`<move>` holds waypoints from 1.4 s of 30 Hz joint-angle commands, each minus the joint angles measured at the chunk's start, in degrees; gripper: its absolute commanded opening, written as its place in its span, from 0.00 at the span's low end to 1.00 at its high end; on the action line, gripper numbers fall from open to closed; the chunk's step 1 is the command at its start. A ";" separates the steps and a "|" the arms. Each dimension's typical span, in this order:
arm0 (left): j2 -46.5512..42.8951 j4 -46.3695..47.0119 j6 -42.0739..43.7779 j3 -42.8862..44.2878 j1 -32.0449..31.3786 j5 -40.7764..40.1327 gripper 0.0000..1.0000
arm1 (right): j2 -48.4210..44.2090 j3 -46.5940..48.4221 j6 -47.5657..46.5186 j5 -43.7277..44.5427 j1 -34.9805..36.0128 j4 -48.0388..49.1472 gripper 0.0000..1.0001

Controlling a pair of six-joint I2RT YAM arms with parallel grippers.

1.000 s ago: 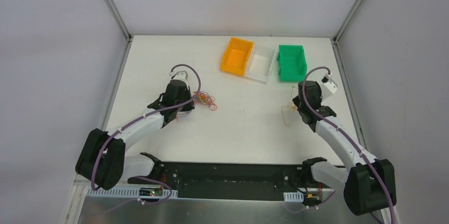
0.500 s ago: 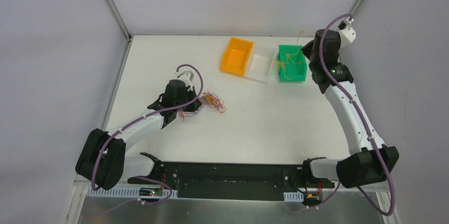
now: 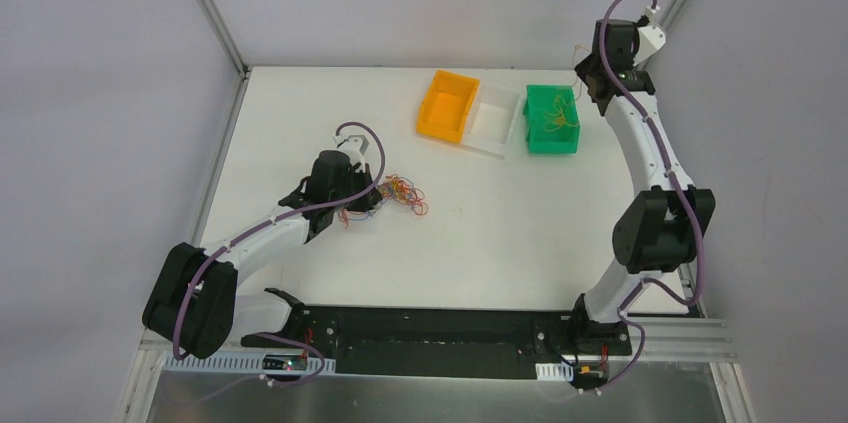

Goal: Untangle the cables

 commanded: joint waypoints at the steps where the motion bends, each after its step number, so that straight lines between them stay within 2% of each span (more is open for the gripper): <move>1: -0.29 2.95 1.19 0.02 -0.67 1.52 0.00 | 3.60 2.41 0.94 -1.98 -1.03 -1.53 0.00; 9: -0.15 3.10 1.11 0.15 -0.67 2.44 0.00 | 9.77 3.57 2.79 0.31 -1.01 -0.79 0.00; 19: -1.29 3.06 1.01 -0.45 -0.67 2.79 0.00 | 22.06 11.70 -0.11 -0.35 -0.78 -3.64 0.00; 23: -1.29 3.07 1.06 -0.45 -0.71 2.28 0.00 | 23.53 9.86 0.59 -1.78 -0.69 -2.70 0.00; 28: -1.64 2.89 1.34 -0.50 -0.77 2.18 0.00 | 22.58 2.93 2.32 -3.42 -0.48 -0.77 0.00; 31: -1.54 2.80 1.46 -0.51 -0.82 2.04 0.00 | 22.09 -0.26 1.61 -1.02 0.52 1.16 0.06; 34: -1.45 2.51 1.53 -0.28 -1.01 1.55 0.00 | 24.37 1.95 1.17 0.13 1.38 -1.55 0.09; 37: -1.53 2.35 1.88 -0.20 -1.19 1.32 0.00 | 24.33 3.73 -0.32 0.85 2.04 -3.10 0.28; 40: -1.64 2.36 2.16 -0.22 -1.36 1.55 0.00 | 21.60 3.87 -3.03 3.00 3.02 -2.58 0.35; 42: -1.57 2.34 2.39 -0.13 -1.53 1.78 0.00 | 19.95 4.76 -4.36 4.13 3.39 -3.59 0.46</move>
